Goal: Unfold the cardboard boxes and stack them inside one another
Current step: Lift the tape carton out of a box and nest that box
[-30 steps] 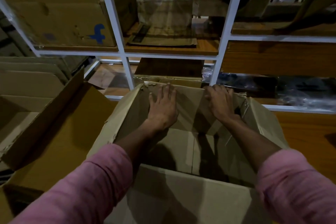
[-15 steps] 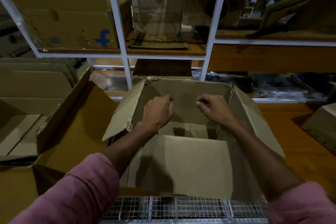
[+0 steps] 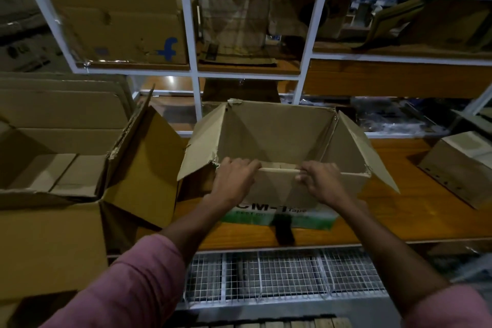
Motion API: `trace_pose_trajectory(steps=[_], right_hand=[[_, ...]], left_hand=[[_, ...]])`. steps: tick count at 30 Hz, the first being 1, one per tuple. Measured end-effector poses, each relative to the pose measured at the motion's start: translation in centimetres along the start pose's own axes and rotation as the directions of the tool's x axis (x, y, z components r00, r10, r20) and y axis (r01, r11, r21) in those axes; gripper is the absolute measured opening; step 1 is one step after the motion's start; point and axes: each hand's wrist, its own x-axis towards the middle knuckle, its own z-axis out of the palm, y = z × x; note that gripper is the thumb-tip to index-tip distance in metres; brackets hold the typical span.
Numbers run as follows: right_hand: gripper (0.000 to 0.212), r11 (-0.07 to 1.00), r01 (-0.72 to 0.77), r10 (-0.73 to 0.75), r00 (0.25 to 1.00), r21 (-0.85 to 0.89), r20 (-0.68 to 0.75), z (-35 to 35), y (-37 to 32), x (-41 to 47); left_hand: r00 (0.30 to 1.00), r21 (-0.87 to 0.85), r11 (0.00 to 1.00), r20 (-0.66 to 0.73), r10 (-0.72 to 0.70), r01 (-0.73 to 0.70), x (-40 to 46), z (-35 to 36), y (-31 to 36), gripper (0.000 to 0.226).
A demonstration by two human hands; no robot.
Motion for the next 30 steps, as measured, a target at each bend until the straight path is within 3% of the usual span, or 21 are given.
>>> trace_pose_trajectory(steps=[2, 5, 7, 9, 12, 16, 21, 30], right_hand=[[0.010, 1.000, -0.015, 0.014, 0.998, -0.019, -0.059, 0.6, -0.4, -0.3], [0.020, 0.998, -0.013, 0.001, 0.985, -0.067, -0.174, 1.4, 0.0, -1.4], [0.035, 0.990, -0.026, -0.007, 0.972, -0.140, -0.234, 2.2, 0.5, -2.5], [0.051, 0.981, -0.055, -0.004, 0.954, -0.188, -0.301, 2.6, 1.3, -4.0], [0.066, 0.971, -0.208, 0.143, 0.901, -0.118, -0.409, 2.6, 3.1, -5.8], [0.095, 0.936, -0.349, 0.347, 0.895, 0.046, -0.279, 2.6, 5.6, -6.9], [0.122, 0.924, -0.152, 0.242, 0.942, 0.350, -0.231, 3.1, 8.1, -5.7], [0.116, 0.941, 0.033, 0.103, 0.921, 0.338, -0.376, 3.4, 11.5, -1.6]], left_hand=[[0.998, 0.020, 0.999, -0.044, -0.042, 0.042, -0.2, 0.1, 0.6, 0.028], [0.983, 0.023, 0.986, -0.076, -0.166, 0.168, -1.8, 1.1, 1.4, 0.053], [0.954, 0.023, 0.959, -0.112, -0.280, 0.284, -3.0, 2.0, 1.2, 0.067], [0.897, -0.015, 0.919, -0.211, -0.388, 0.394, -4.1, 2.6, 0.6, 0.063], [0.845, -0.054, 0.874, -0.233, -0.481, 0.483, -5.5, 2.9, -0.5, 0.074], [0.889, -0.136, 0.887, -0.074, -0.453, 0.441, -6.1, 3.6, -1.0, 0.112], [0.935, -0.401, 0.861, -0.029, -0.352, 0.312, -4.2, 4.6, -1.4, 0.145], [0.918, -0.359, 0.884, -0.142, -0.370, 0.300, -0.2, 5.3, -0.6, 0.147]])
